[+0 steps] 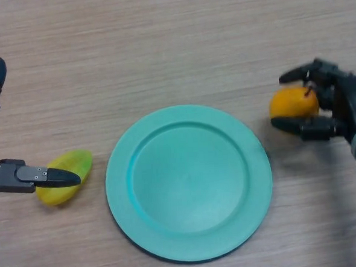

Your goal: Pick up the yellow pear and place it on the plate

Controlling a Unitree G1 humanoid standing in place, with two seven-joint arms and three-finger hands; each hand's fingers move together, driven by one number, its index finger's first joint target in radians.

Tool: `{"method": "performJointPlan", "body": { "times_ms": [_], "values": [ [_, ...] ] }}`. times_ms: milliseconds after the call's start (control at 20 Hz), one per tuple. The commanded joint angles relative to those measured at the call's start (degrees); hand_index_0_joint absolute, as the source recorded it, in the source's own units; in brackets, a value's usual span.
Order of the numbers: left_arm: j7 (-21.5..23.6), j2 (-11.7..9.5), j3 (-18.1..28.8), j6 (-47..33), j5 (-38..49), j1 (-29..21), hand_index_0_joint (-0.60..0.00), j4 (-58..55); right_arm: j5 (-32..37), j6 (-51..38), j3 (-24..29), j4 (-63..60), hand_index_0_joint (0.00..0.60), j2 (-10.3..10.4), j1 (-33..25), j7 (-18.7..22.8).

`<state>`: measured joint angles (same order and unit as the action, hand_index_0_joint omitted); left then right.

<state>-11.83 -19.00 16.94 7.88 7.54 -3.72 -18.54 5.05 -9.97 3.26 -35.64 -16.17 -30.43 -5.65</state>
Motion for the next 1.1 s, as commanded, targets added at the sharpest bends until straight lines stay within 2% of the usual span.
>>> {"method": "performJointPlan", "body": {
  "times_ms": [50,300,400,550,800,900,1050,1100],
  "values": [
    [2.03,-3.16,3.31,-8.24,0.22,-1.94,0.0,-2.55,3.41,-2.3,1.1,8.65,0.6,-0.56,-1.35,1.64],
    [1.22,-2.94,3.22,-8.22,0.85,-1.67,0.0,-2.92,1.34,8.6,-5.02,27.62,0.6,4.47,5.62,2.18],
    [1.17,-2.76,3.25,-8.03,0.82,-1.38,0.0,-3.39,0.9,9.95,-9.13,30.46,0.6,5.08,7.54,4.03],
    [1.41,-2.29,3.29,-8.53,0.62,-0.84,0.0,-3.85,4.81,12.28,-14.44,32.91,0.6,5.25,10.49,7.35],
    [0.47,-2.13,4.45,-6.34,2.63,0.1,0.0,-6.0,2.4,12.47,-20.19,30.08,0.6,5.28,12.9,11.27],
    [0.16,-2.03,4.68,-6.52,2.3,0.53,0.0,-6.33,-1.65,14.89,-21.28,30.21,0.6,5.28,13.22,11.39],
    [0.34,-1.83,5.04,-7.03,1.43,0.92,0.0,-6.85,-2.19,19.25,-21.61,31.1,0.6,5.28,13.94,10.24],
    [0.49,-1.8,4.9,-7.44,0.54,0.98,0.0,-6.96,-4.5,19.25,-21.06,30.96,0.6,5.28,13.58,9.35]
  ]
}}
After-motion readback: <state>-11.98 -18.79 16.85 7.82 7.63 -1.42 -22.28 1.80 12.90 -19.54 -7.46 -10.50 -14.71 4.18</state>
